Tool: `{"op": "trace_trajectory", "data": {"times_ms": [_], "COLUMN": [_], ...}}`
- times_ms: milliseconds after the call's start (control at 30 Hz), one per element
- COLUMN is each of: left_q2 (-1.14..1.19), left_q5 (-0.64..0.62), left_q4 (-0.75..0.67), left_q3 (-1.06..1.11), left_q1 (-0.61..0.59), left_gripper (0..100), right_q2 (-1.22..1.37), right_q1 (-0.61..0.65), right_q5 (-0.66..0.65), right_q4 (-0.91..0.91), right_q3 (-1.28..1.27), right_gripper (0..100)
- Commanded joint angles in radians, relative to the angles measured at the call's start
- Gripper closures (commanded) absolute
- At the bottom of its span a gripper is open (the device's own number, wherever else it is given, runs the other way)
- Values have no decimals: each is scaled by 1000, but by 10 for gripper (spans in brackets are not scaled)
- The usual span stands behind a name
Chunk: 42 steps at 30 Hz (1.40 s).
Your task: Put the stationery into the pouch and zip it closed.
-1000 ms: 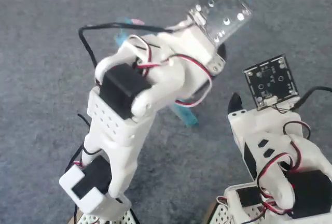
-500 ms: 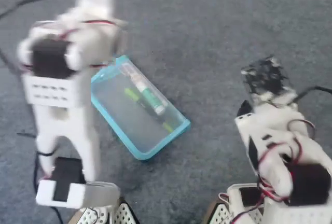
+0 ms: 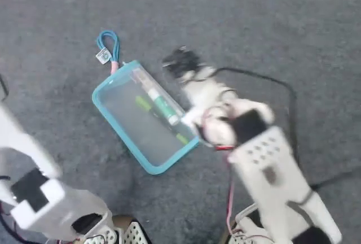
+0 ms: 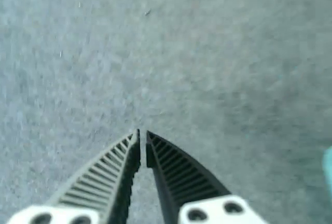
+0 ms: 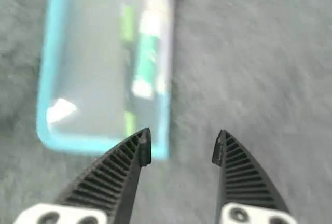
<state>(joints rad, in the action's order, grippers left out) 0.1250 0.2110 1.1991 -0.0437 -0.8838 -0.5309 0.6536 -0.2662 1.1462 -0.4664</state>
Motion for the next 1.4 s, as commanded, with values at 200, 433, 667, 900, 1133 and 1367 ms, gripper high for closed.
{"op": "trace_trajectory", "data": {"times_ms": [200,433,667,900,1133,1367], "left_q2": [221,298,393,514,620,750], "left_q5": [11,-17,-35,-34,-34,-34], "left_q4": [-226,-261,-256,-226,-55,74], "left_q3": [8,-134,-349,-467,-711,-960], "left_q1": [-186,-390,-506,-534,-532,-534], "left_gripper": [984,984,984,983,983,983], "right_q2": [254,464,657,746,746,750], "right_q1": [194,329,377,389,420,426], "right_q5": [9,-23,-78,-80,-80,-75], "right_q4": [-456,-410,-409,-255,-173,-157], "right_q3": [-43,69,143,249,262,239], "right_gripper": [800,797,796,797,800,801]}}
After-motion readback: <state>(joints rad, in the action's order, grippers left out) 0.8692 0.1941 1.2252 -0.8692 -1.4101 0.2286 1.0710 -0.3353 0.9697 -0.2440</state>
